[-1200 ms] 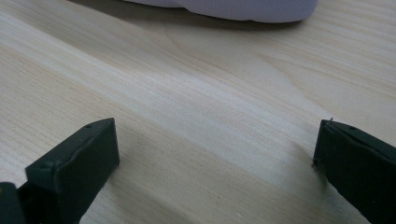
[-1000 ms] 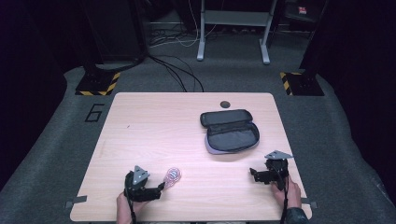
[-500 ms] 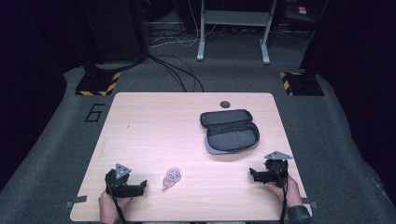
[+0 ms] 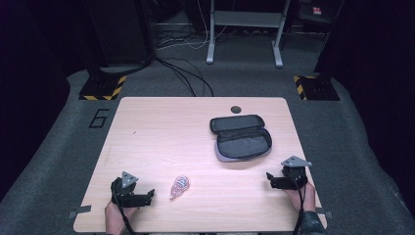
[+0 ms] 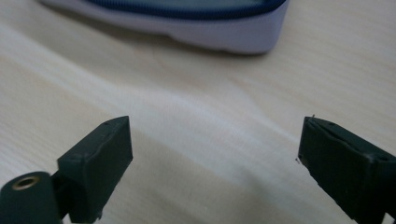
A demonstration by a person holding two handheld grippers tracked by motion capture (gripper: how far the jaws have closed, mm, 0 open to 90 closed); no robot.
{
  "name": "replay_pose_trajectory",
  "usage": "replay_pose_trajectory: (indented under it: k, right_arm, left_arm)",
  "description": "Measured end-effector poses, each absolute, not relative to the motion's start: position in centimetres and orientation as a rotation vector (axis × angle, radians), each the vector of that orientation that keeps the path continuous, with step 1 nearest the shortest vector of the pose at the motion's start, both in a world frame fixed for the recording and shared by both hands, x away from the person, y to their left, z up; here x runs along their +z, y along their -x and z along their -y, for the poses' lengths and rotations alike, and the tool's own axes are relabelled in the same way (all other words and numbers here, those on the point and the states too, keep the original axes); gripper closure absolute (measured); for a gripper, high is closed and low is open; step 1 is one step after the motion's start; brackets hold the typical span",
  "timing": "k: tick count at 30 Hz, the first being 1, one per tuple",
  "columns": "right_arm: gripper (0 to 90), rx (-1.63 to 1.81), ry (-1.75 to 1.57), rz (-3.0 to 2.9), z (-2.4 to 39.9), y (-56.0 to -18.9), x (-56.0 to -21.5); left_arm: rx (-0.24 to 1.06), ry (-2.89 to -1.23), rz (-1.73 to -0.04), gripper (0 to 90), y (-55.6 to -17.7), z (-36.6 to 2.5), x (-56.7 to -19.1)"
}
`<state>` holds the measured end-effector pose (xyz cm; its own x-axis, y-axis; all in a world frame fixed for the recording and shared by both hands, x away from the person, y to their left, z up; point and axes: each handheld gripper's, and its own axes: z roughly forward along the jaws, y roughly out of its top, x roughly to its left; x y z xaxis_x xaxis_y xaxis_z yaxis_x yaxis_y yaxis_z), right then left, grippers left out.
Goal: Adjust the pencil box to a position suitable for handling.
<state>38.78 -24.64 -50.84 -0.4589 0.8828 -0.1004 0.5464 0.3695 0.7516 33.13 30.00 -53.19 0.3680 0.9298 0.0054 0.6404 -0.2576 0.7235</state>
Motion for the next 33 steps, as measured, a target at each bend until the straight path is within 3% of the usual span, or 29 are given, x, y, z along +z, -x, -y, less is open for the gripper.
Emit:
replay_pose_trajectory:
  k: [10, 19, 27, 30, 33]
  right_arm:
    - [9.3, 0.940, -1.350, -2.117, 25.2, -42.5, -47.2]
    - [18.6, 0.940, -1.439, -2.065, 24.4, -47.1, -46.2]
    - [41.4, 0.913, -1.582, -2.057, 24.9, -50.8, -47.8]
    - [54.3, 0.827, -1.575, -2.056, 24.5, -51.2, -48.2]
    - [73.1, 0.770, -1.552, -2.068, 23.7, -51.3, -48.4]
  left_arm:
    - [0.584, -1.997, -1.350, 0.0, -33.1, -30.0, -53.2]
    - [0.583, -1.998, -1.349, 0.1, -33.1, -30.0, -53.2]
    - [0.584, -1.996, -1.351, 0.2, -33.1, -30.0, -53.2]
    - [0.584, -1.995, -1.351, 0.3, -33.1, -30.0, -53.2]
    - [0.584, -1.996, -1.351, 0.3, -33.1, -30.0, -53.2]
